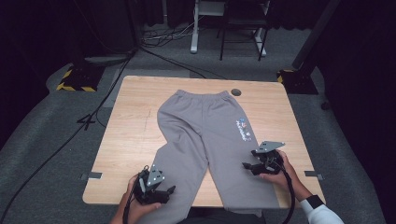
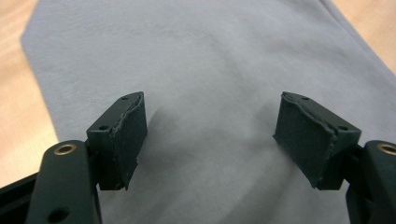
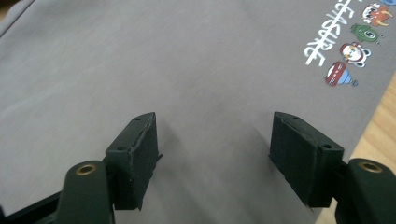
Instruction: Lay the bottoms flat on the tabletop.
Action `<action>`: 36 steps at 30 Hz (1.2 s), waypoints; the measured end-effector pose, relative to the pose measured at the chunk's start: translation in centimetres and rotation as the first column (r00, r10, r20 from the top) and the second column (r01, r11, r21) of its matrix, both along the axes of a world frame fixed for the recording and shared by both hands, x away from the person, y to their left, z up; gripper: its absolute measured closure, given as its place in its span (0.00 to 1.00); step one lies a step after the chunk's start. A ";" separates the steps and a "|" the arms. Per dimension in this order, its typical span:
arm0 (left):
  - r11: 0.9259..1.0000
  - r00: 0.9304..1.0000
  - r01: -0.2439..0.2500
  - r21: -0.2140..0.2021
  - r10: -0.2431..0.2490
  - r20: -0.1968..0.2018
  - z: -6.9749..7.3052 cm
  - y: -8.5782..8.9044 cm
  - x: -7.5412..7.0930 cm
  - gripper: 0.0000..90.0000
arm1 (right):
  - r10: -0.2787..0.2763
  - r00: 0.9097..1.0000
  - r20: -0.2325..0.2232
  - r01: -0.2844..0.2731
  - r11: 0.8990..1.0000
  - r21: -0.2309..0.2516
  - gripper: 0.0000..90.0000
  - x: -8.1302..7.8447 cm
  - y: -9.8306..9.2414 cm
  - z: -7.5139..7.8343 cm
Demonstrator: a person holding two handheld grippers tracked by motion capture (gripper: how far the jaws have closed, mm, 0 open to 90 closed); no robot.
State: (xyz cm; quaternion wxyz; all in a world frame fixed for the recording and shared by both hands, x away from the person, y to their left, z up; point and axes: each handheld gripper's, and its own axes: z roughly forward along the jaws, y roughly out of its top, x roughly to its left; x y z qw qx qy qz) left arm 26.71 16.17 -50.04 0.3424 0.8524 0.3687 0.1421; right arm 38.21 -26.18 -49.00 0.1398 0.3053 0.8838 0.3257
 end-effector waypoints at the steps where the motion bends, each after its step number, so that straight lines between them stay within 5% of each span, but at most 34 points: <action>1: 1.000 1.000 0.004 0.001 -0.004 0.000 0.0 0.0 -0.6 0.28 | -0.004 1.000 -0.005 0.004 1.000 -0.001 0.36 -0.2 -0.1 0.0; 5: 0.997 0.997 0.070 0.028 -0.070 -0.018 0.2 -0.6 -3.1 0.28 | 0.006 1.000 -0.016 -0.005 1.000 0.002 0.36 -1.8 -0.7 0.0; 6: 0.993 0.996 0.086 0.078 -0.086 -0.007 0.3 -1.0 -3.9 0.28 | 0.005 1.000 -0.025 -0.005 1.000 0.007 0.36 -2.0 -0.9 0.0; 8: 0.988 0.994 0.105 0.117 -0.105 -0.007 0.4 -1.5 -4.7 0.28 | 0.004 0.999 -0.035 -0.004 1.000 0.010 0.35 -2.8 -1.3 0.0; 10: 0.990 0.992 0.124 0.066 -0.122 -0.033 0.6 -1.5 -4.8 0.27 | 0.004 0.999 -0.043 -0.004 1.000 -0.004 0.35 -3.5 -1.5 0.1; 14: 0.995 0.995 0.102 0.017 -0.102 -0.004 1.3 -1.6 -2.8 0.26 | 0.026 0.999 -0.021 -0.027 0.998 -0.056 0.37 -4.6 -1.2 0.6; 17: 0.994 0.994 0.106 -0.025 -0.106 0.016 2.0 -2.2 -0.4 0.26 | 0.049 0.999 -0.001 -0.049 0.999 -0.003 0.38 -4.6 0.1 1.2; 21: 0.993 0.993 0.113 -0.039 -0.111 0.044 2.6 -4.1 4.0 0.26 | 0.094 0.995 0.036 -0.095 0.995 0.010 0.38 -3.6 3.0 1.6; 26: 0.994 0.996 0.094 -0.047 -0.094 -0.008 1.1 -5.1 7.9 0.26 | 0.069 0.997 0.038 -0.068 0.997 -0.032 0.38 -0.9 4.8 0.5; 28: 0.996 0.996 0.086 -0.018 -0.086 -0.036 0.4 -5.0 8.4 0.26 | 0.055 0.998 0.019 -0.055 0.998 -0.012 0.37 -0.4 4.4 0.0; 30: 0.995 0.995 0.095 -0.004 -0.095 -0.013 0.1 -4.6 8.2 0.26 | 0.035 0.999 -0.026 -0.034 0.999 0.019 0.35 -0.1 3.4 -0.1; 36: 0.991 0.991 0.136 -0.015 -0.136 -0.001 -0.1 -2.5 6.7 0.26 | 0.037 0.999 -0.026 -0.037 0.999 0.035 0.34 -0.4 -0.4 -0.2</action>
